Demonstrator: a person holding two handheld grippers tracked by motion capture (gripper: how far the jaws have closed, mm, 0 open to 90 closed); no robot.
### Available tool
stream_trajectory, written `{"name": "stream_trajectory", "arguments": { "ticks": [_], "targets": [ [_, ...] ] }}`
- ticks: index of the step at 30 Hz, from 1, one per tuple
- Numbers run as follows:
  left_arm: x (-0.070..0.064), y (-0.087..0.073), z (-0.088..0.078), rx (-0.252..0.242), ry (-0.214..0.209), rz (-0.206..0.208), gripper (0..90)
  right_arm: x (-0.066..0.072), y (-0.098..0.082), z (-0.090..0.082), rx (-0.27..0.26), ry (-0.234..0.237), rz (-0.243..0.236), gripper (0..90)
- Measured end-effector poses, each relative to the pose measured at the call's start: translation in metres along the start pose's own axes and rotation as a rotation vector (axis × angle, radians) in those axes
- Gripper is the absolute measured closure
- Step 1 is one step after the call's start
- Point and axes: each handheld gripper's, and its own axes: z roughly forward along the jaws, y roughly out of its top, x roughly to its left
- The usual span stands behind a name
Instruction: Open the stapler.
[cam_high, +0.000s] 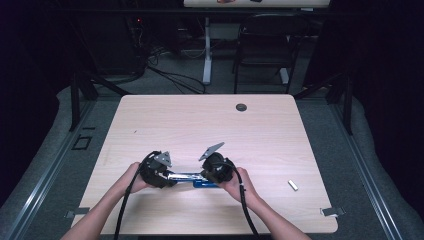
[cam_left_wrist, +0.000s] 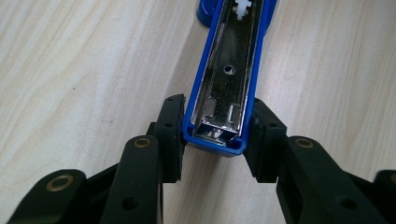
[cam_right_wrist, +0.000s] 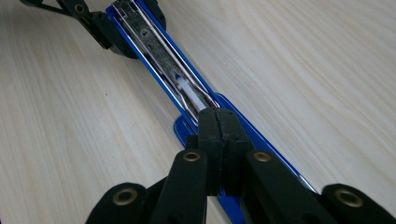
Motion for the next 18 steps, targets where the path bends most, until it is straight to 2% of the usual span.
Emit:
{"name": "stream_trajectory", "arguments": {
  "ticks": [4, 5, 10, 12, 18],
  "targets": [
    [-0.001, 0.0, -0.002, -0.008, 0.005, 0.011, 63.0, 0.0, 0.006, 0.018, 0.03, 0.029, 0.014, 90.0],
    [0.0, 0.0, -0.002, -0.009, 0.003, 0.011, 63.0, 0.0, 0.005, 0.019, 0.015, 0.031, 0.02, 90.0],
    [-0.001, 0.0, -0.003, -0.019, 0.002, 0.013, 62.8, -0.001, 0.004, 0.019, 0.01, 0.037, 0.032, 90.0],
    [-0.002, 0.001, -0.005, -0.022, 0.013, 0.025, 62.7, -0.003, 0.003, 0.019, 0.003, 0.043, 0.035, 90.0],
    [-0.003, 0.002, -0.005, -0.011, 0.019, 0.026, 62.7, -0.004, 0.002, 0.019, -0.001, 0.058, 0.064, 90.0]
  ]
}}
